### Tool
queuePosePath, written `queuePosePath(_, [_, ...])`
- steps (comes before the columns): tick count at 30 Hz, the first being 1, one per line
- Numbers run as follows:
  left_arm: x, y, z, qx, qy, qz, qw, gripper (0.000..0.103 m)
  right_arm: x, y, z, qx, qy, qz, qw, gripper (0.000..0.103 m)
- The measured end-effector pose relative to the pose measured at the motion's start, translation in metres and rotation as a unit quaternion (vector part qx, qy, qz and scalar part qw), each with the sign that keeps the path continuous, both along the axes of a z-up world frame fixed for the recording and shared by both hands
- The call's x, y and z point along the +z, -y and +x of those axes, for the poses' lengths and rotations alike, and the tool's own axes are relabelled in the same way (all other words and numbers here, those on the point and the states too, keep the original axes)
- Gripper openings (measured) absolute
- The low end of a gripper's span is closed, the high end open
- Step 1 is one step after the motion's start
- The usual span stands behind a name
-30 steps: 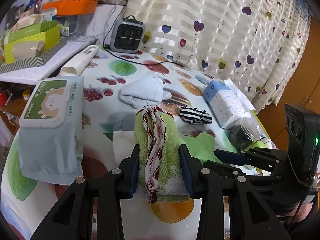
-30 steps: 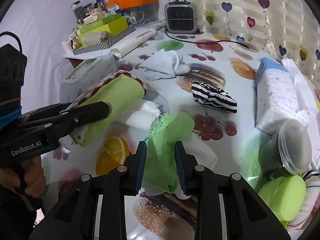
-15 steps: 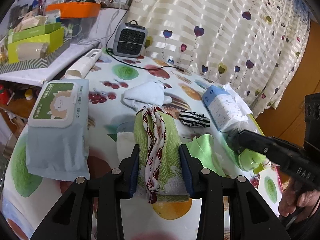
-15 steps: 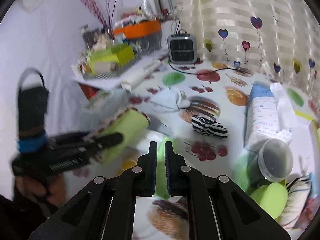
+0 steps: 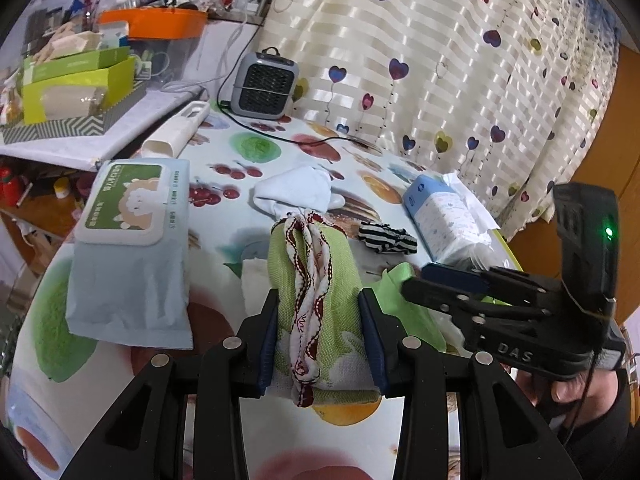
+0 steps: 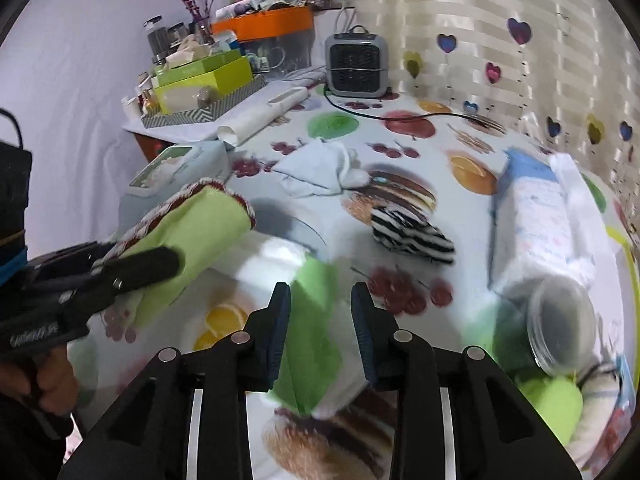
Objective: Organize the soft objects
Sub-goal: 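Lift and carry both green cloths in both tools toward the yellow-rimmed box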
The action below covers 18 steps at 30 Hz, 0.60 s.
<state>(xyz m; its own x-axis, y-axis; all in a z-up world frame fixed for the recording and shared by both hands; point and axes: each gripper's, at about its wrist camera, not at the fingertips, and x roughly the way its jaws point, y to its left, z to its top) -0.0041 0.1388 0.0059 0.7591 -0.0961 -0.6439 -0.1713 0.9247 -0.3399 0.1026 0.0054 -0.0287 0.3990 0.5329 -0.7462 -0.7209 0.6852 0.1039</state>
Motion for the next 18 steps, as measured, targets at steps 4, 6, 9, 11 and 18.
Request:
queuePosePath(4, [0.001,-0.003,-0.003,0.003,0.000,-0.001,1.0000,0.036,-0.005,-0.017,-0.001,0.022,-0.001,-0.016,1.000,0.036])
queuePosePath(6, [0.001,-0.003,-0.003,0.003,0.000,-0.002,1.0000,0.036,-0.008,-0.021,-0.004,0.029,-0.005,-0.020,0.999,0.036])
queuePosePath(9, [0.001,-0.003,-0.002,0.003,0.001,-0.001,1.0000,0.036,-0.010,-0.023,-0.010,0.030,0.010,-0.040,0.999,0.026])
queuePosePath(11, [0.000,-0.004,-0.002,0.003,0.001,-0.001,1.0000,0.036,-0.008,-0.020,-0.012,0.028,0.016,-0.040,0.999,0.006])
queuePosePath(18, [0.003,-0.001,-0.003,-0.001,0.008,0.001,1.0000,0.036,0.022,-0.001,-0.024,0.019,0.050,-0.001,0.999,0.005])
